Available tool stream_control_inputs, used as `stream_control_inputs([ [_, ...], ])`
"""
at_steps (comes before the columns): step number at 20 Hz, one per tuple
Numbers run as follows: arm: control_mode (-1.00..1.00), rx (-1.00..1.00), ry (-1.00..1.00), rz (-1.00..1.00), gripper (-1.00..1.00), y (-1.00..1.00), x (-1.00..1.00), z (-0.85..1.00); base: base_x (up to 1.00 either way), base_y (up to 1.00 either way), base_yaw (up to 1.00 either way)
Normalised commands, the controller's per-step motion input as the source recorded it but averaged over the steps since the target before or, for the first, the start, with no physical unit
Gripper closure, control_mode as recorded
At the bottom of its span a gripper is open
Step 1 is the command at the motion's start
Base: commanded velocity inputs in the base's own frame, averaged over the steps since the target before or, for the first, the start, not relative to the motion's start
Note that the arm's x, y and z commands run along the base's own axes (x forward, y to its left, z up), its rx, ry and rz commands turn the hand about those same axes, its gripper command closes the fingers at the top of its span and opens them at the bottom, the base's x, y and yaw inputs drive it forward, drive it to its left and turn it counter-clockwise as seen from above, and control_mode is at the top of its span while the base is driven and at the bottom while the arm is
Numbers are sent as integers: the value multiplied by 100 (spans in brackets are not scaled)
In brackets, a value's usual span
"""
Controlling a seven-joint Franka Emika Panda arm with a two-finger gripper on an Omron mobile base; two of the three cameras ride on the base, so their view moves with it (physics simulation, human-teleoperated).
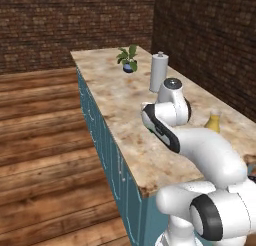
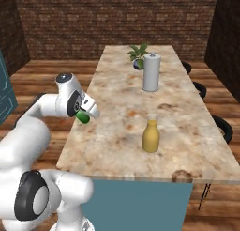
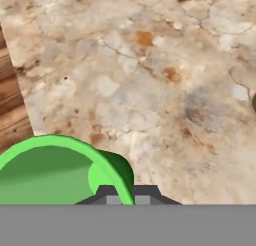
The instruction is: Place the pitcher and cup on the dining counter for serving.
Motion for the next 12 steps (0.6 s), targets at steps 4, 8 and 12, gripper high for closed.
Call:
stream_control_inputs([
  [4, -100, 14, 9, -35, 100, -13, 78, -2, 0, 0, 0],
  [8, -100, 25, 9, -28, 100, -18, 36, 0, 0, 0, 0],
  [12, -100, 28, 1, -9, 100, -13, -1, -2, 0, 0, 0],
])
